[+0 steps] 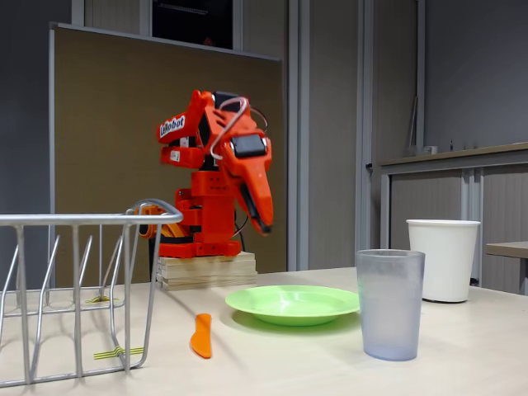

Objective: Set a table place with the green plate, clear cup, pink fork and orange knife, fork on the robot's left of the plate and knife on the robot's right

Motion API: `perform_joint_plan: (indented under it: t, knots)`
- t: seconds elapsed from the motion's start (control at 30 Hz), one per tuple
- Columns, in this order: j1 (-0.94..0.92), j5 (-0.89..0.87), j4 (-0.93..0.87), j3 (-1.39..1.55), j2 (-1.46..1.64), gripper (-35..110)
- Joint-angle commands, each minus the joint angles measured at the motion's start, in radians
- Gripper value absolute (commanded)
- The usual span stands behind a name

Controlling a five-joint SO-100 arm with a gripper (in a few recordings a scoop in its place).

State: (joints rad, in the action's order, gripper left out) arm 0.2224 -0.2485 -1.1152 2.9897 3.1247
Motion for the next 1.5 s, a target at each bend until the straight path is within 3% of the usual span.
perform_joint_plan:
  t: [0.0,0.43,1.47]
  knots:
    - [0.041,-0.058,-0.051,0.089,0.178,0]
    - [0.098,0.115,-0.097,0.152,0.199,0]
    - [0.103,0.117,-0.097,0.152,0.199,0]
